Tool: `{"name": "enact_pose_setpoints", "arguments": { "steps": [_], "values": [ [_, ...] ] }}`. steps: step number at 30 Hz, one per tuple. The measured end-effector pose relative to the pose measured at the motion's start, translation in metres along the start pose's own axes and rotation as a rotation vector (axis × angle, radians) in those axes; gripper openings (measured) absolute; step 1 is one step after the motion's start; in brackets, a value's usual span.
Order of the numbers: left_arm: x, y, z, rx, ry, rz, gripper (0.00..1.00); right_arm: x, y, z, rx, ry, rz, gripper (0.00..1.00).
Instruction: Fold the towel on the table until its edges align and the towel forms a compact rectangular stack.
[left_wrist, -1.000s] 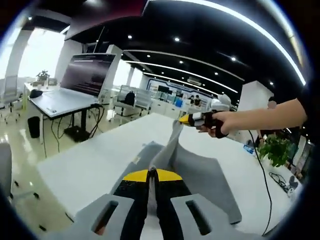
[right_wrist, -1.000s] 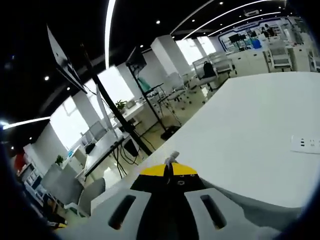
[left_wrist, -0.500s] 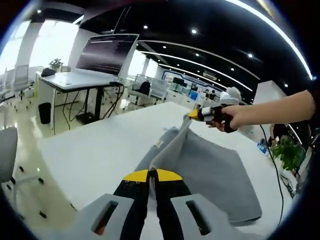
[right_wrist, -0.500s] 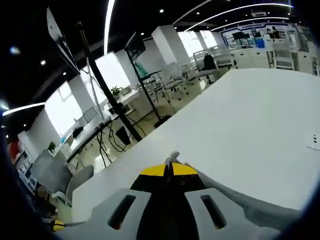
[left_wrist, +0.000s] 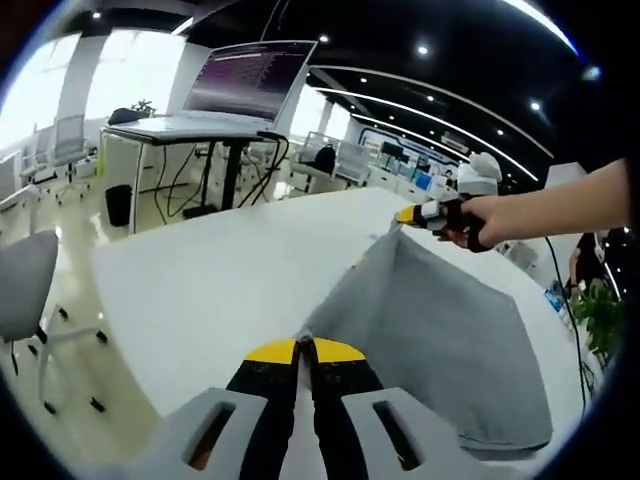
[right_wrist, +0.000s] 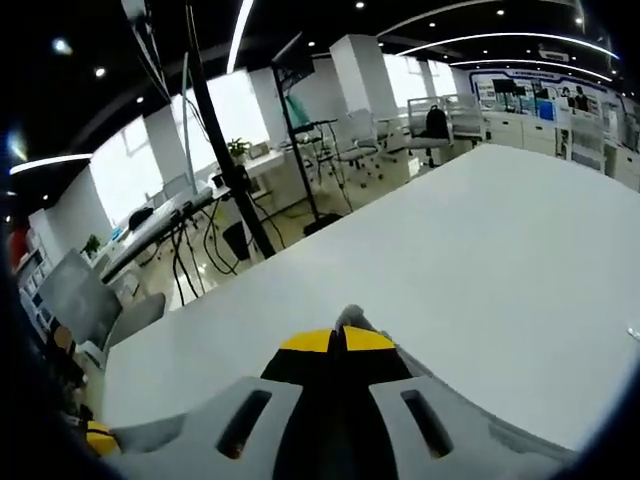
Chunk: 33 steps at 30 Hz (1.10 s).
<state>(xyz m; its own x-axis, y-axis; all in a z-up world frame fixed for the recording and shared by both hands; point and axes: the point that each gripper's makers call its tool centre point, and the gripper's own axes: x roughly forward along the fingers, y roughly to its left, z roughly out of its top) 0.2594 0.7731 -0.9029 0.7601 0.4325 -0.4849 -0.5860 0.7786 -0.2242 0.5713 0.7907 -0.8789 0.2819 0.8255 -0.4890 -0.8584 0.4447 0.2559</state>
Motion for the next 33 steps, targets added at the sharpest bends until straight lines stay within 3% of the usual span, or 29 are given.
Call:
{"name": "enact_pose_setpoints", "arguments": {
  "steps": [6, 9, 17, 26, 33],
  "values": [
    [0.000, 0.004, -0.002, -0.026, -0.004, 0.008, 0.05, 0.008, 0.002, -0.011, -0.021, 0.014, 0.010, 0.01],
    [-0.001, 0.006, -0.003, -0.029, -0.004, 0.012, 0.12, 0.006, -0.001, -0.011, -0.036, 0.010, 0.003, 0.03],
    [-0.002, 0.008, 0.012, -0.017, -0.046, 0.010, 0.23, -0.019, -0.008, -0.009, -0.008, -0.015, -0.013, 0.20],
    [0.001, -0.013, 0.019, 0.057, -0.041, -0.059, 0.37, -0.044, -0.031, -0.002, 0.035, -0.040, -0.036, 0.30],
    [0.001, -0.042, 0.013, 0.112, -0.003, -0.143, 0.50, -0.073, -0.062, -0.023, 0.060, -0.019, -0.080, 0.31]
  ]
}}
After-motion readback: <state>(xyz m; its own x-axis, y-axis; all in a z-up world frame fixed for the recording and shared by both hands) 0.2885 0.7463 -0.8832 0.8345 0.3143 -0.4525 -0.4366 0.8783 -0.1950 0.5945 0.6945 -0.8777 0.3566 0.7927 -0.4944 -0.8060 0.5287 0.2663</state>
